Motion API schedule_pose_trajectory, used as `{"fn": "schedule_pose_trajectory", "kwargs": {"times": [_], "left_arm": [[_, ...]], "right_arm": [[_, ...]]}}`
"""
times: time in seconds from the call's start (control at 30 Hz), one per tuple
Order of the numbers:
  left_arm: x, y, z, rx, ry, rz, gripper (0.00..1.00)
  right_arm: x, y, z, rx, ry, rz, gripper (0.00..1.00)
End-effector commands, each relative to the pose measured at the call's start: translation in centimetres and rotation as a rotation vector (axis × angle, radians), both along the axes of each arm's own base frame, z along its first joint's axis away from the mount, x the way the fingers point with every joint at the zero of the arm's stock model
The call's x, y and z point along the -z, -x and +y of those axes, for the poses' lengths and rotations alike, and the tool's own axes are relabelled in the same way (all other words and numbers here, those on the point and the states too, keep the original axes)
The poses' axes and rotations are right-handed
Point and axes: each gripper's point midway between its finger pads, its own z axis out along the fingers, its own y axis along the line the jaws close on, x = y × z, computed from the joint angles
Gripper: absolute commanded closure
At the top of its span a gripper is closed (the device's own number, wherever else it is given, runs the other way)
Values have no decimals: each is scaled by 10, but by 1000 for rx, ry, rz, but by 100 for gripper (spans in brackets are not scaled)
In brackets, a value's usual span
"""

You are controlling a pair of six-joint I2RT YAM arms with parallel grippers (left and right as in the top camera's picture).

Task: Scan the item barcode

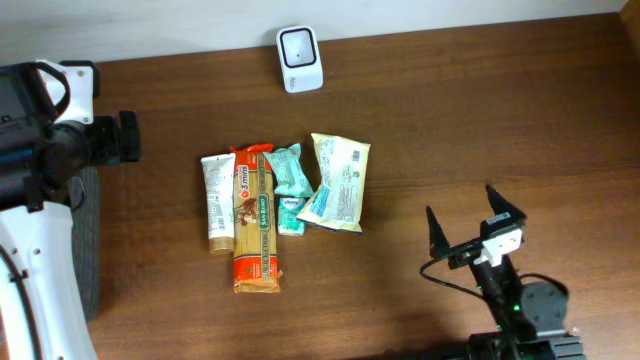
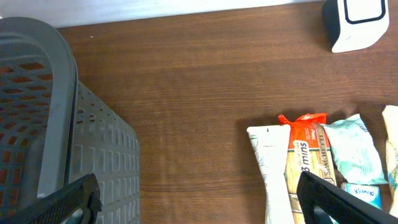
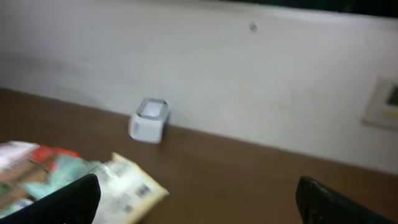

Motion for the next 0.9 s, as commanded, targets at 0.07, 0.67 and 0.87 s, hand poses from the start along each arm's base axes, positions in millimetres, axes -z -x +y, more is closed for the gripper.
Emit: {"fn": "schedule_pose_trajectory", "kwargs": {"times": [0.07, 0.67, 0.87], "left_arm": [[-3, 2, -1, 17, -4, -8, 1], [-3, 2, -1, 17, -4, -8, 1], [-3, 2, -1, 17, -4, -8, 1]], "right_arm": [[-58, -7, 29, -177, 3, 60, 2], [-2, -74, 62, -386, -221, 1027, 2], [71, -109, 68, -288, -469, 1309, 10]]}}
